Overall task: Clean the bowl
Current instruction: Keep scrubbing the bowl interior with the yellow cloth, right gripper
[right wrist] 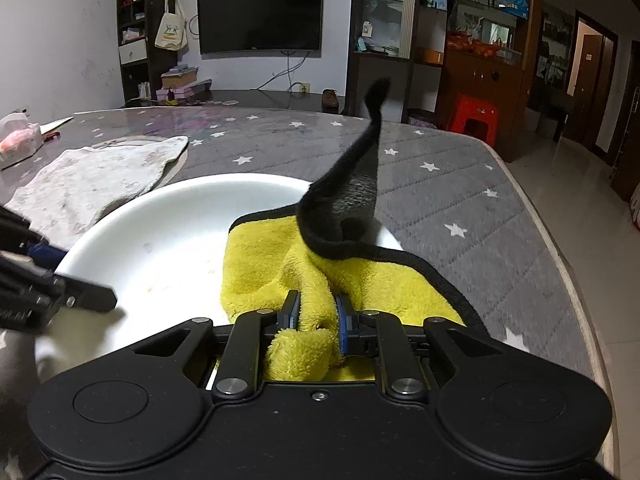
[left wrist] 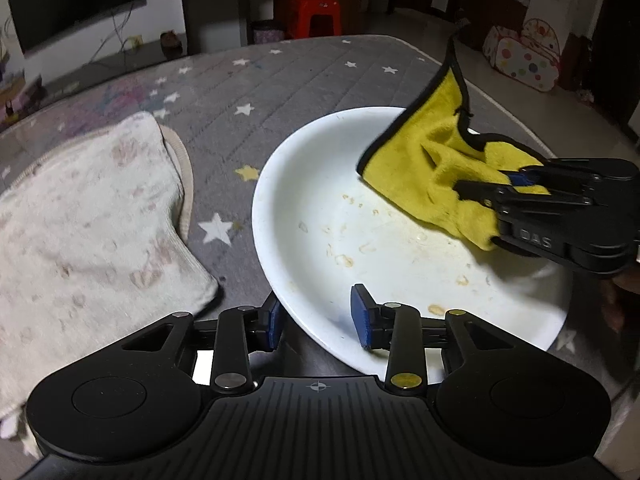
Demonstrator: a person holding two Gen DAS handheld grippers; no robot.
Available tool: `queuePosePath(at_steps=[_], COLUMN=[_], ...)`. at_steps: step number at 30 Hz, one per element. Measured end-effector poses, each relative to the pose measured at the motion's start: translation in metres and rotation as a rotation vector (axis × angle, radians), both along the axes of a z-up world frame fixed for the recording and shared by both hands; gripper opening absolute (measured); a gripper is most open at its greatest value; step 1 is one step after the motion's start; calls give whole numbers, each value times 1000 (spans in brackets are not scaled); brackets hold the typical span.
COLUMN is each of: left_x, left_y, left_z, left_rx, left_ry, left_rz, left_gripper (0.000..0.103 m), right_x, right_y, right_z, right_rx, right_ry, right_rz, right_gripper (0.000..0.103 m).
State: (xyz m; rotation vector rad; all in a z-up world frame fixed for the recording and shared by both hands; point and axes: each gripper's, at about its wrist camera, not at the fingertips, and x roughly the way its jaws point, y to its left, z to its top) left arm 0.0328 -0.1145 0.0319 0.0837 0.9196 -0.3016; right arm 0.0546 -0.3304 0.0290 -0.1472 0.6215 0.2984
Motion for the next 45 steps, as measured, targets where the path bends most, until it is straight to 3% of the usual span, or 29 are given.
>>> queuePosePath(at_steps=[2,9,24,38,45], left_x=[-1,-16,-12,-7,-3], left_y=[0,-12,-4,-7,-6], left_z=[-2,-3,-1,2,1], left_rx=[-42,-38,-53,24,26], left_ry=[33,21,27,3,8], left_rz=[13,46,20,-52,-77], left_gripper=[40,44,39,39,39], right_x=[5,14,-7,-34,-34], right_y=[2,6,-1,-7,-10], right_z=[1,2,4,8,5], right_rx=[-19,-58,-87,6,38], right_ry=[-3,-11,2,79,61], right_rz=[8,26,23,32,9], right_gripper=[19,19,18,19,19])
